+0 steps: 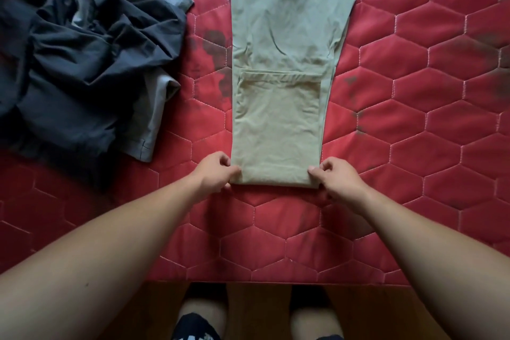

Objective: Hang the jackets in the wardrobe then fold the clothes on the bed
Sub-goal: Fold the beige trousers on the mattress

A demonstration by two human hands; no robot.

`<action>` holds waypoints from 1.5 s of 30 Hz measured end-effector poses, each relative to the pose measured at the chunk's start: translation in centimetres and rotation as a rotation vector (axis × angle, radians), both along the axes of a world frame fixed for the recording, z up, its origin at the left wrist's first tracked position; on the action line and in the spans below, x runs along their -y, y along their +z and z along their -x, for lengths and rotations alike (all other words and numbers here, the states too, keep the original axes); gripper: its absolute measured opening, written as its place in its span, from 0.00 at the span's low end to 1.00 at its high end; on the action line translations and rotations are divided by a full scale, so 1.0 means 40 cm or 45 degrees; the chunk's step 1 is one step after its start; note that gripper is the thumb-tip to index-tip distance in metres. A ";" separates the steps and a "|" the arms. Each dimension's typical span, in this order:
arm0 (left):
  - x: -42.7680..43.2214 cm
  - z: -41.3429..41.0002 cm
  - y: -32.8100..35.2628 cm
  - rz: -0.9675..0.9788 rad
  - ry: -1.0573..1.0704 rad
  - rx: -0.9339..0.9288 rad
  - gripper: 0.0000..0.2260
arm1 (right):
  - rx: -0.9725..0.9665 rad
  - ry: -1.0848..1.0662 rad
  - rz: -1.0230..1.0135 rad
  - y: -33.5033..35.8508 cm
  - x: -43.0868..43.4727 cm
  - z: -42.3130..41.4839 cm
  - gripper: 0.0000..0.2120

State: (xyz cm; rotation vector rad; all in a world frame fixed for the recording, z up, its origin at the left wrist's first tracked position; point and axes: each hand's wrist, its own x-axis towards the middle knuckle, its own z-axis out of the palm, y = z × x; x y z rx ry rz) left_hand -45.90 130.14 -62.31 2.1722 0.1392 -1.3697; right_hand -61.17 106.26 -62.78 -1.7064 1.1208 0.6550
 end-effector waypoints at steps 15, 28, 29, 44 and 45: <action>-0.074 0.125 -0.008 -0.141 -0.396 -0.097 0.09 | -0.300 0.289 -0.086 -0.004 -0.081 0.129 0.10; 0.088 -0.087 -0.012 0.095 0.054 0.452 0.13 | 0.132 -0.097 0.145 0.006 0.033 -0.129 0.12; 0.087 -0.082 -0.010 0.117 0.079 0.460 0.17 | 0.140 -0.095 0.185 0.009 0.032 -0.132 0.16; 0.133 -0.188 -0.001 0.044 -0.645 0.641 0.17 | 0.323 0.465 0.468 0.033 0.069 -0.219 0.17; 0.136 -0.192 0.001 0.078 -0.748 0.653 0.15 | 0.317 0.552 0.461 0.032 0.074 -0.228 0.16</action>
